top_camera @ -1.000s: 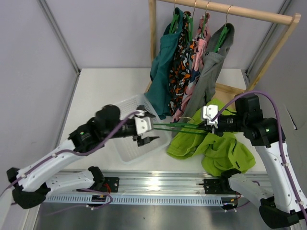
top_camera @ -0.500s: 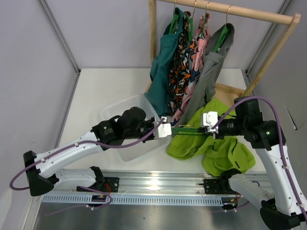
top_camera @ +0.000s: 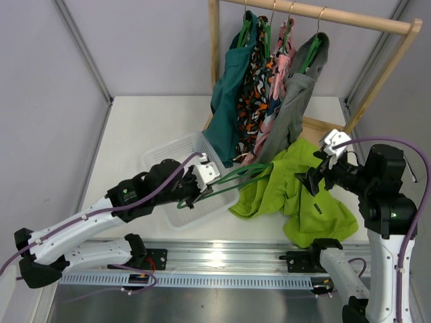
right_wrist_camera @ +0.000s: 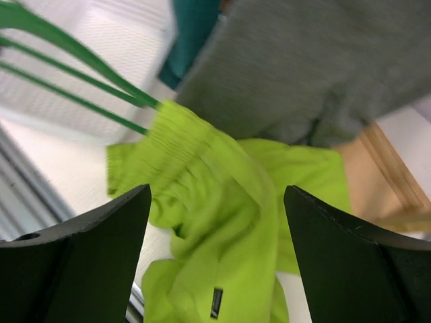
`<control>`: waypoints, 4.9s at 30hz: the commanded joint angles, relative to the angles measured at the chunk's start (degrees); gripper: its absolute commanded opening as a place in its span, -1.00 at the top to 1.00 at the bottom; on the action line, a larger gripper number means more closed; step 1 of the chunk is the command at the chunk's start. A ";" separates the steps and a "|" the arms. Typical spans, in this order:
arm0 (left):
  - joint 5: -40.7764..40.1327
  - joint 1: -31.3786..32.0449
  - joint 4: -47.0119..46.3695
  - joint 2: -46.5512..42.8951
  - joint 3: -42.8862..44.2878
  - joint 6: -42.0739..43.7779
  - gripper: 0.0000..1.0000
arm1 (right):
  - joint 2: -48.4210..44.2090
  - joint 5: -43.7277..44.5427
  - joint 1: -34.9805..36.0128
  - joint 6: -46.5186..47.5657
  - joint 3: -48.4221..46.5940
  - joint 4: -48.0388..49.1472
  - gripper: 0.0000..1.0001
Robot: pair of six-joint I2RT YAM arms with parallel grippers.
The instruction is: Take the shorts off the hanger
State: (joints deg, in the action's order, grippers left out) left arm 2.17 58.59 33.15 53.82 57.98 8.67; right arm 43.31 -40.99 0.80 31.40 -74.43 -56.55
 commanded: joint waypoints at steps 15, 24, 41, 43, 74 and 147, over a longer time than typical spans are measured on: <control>5.56 -0.40 -5.64 -11.55 -2.87 -18.86 1.00 | 5.37 5.30 -1.95 -10.91 10.09 7.50 -0.44; 4.77 -0.49 -5.02 -13.39 -3.75 -18.43 1.00 | 6.88 15.58 3.33 -11.71 10.89 10.06 0.76; -3.41 -0.40 10.01 -18.75 6.45 -2.52 1.00 | 5.20 9.39 -10.38 4.45 11.59 0.32 1.00; -3.75 -0.49 11.32 -19.28 7.32 -2.43 1.00 | 5.99 9.09 -10.03 5.95 13.16 0.48 1.00; 14.16 -0.40 7.64 -6.45 5.66 15.50 1.00 | 8.72 -17.81 9.30 39.36 1.04 -22.81 -0.61; -7.36 -0.40 -21.11 -35.10 -26.16 8.91 -0.98 | 30.93 22.01 -19.52 -27.35 -36.29 4.88 1.00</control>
State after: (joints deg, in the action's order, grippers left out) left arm -6.09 58.37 14.22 19.31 32.23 18.85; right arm 71.11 -18.33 -18.65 4.67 -104.31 -53.69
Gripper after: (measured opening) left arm 0.990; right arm 0.088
